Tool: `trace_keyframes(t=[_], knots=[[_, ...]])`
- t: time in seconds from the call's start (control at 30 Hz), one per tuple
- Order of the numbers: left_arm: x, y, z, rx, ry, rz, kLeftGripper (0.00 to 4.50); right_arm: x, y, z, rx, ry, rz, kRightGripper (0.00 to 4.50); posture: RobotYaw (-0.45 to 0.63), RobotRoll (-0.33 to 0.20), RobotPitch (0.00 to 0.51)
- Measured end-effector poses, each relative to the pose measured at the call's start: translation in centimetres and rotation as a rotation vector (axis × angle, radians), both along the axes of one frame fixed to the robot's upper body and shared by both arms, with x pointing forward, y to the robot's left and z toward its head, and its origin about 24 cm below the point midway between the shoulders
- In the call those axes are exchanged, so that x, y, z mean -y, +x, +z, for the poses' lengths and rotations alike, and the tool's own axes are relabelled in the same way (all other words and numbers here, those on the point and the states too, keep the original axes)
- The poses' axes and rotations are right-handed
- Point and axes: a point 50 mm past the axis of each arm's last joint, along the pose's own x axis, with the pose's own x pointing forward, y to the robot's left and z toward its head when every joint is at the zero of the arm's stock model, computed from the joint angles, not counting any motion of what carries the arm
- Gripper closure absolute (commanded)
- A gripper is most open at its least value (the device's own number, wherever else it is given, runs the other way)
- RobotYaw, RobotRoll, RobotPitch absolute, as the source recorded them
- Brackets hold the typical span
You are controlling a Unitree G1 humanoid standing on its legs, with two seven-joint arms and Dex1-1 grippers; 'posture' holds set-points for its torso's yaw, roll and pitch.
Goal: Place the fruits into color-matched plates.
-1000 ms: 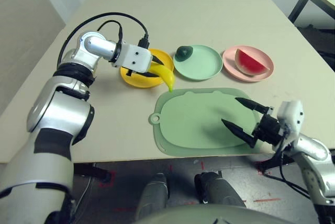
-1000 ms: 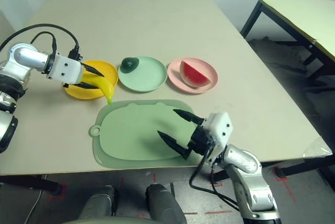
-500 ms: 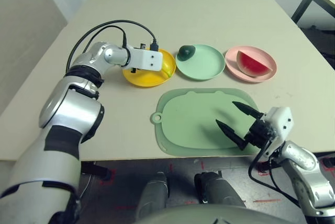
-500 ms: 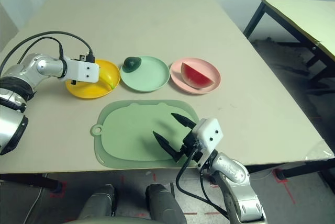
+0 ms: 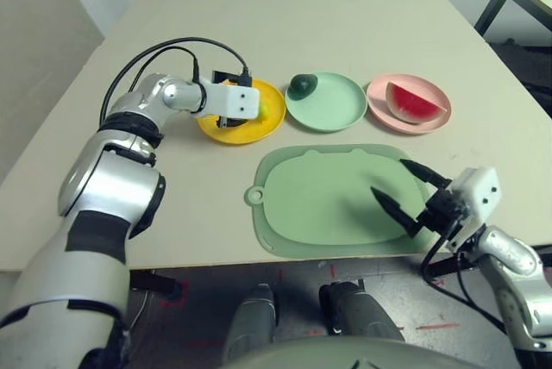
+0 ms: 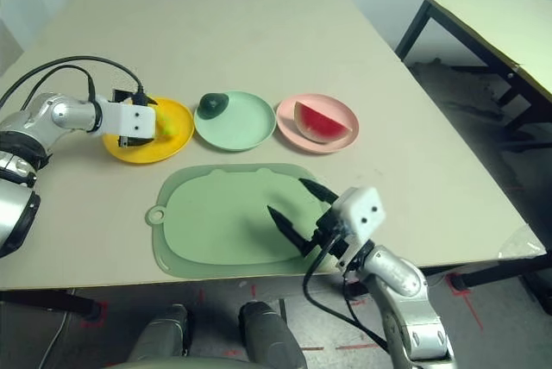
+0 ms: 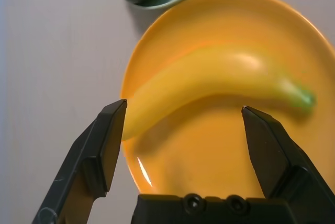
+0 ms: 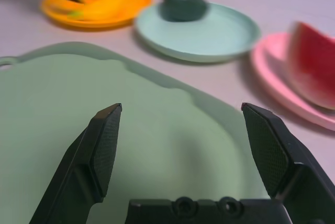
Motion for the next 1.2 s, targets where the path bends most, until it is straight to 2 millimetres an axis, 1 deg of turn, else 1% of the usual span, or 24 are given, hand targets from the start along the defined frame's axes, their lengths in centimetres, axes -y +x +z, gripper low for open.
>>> trace_keyframes(t=[0.07, 0.17, 0.27, 0.33, 0.47, 0.5, 0.63, 0.7, 0.83, 0.97, 1.07, 1.2], knots=[[-0.8, -0.3, 0.4, 0.001, -0.082, 0.017, 0.03, 1.4, 0.0, 0.2, 0.002, 0.001, -0.041, 0.0, -0.1, 0.0, 0.11], [-2.1, -0.8, 0.9, 0.005, -0.254, 0.053, 0.03, 3.8, -0.1, 0.4, -0.003, -0.007, -0.101, 0.0, -0.1, 0.0, 0.112], [-3.6, -1.6, 0.1, 0.004, -0.478, 0.121, 0.03, 6.4, -0.2, 0.2, 0.002, -0.005, -0.184, 0.0, -0.09, 0.0, 0.113], [-4.3, -2.2, -0.9, 0.0, -0.614, 0.175, 0.03, 8.0, -0.3, -0.2, -0.002, 0.009, -0.246, 0.0, -0.09, 0.0, 0.115], [-5.0, -3.6, -3.1, 0.004, -0.849, 0.298, 0.03, 10.0, -0.4, -0.9, -0.001, 0.008, -0.315, 0.0, -0.1, 0.0, 0.118], [-5.2, -4.3, -3.9, 0.014, -0.903, 0.34, 0.03, 10.5, -0.3, -1.1, 0.004, 0.0, -0.328, 0.0, -0.1, 0.0, 0.12], [-5.2, -7.6, -7.8, -0.019, -1.019, 0.506, 0.03, 12.6, 0.1, -1.6, 0.007, -0.032, -0.391, 0.0, -0.1, 0.0, 0.127], [-4.9, -8.5, -8.9, -0.042, -1.059, 0.566, 0.03, 13.7, 0.0, -1.7, 0.008, -0.03, -0.433, 0.0, -0.09, 0.0, 0.129], [-5.4, -9.9, -8.8, 0.012, -1.151, 0.678, 0.03, 14.5, 0.7, -1.2, 0.036, -0.015, -0.455, 0.0, -0.04, 0.0, 0.147], [-5.6, -11.5, -9.6, 0.011, -1.163, 0.78, 0.03, 15.1, 1.4, -0.4, 0.068, 0.018, -0.468, 0.0, 0.0, 0.0, 0.156], [-5.2, -11.9, -9.5, 0.009, -1.18, 0.793, 0.03, 15.0, 1.9, -0.2, 0.073, 0.028, -0.458, 0.0, 0.01, 0.0, 0.167], [-5.0, -11.9, -9.1, 0.013, -1.187, 0.792, 0.03, 14.9, 2.3, 0.0, 0.086, 0.037, -0.459, 0.0, 0.02, 0.0, 0.178]])
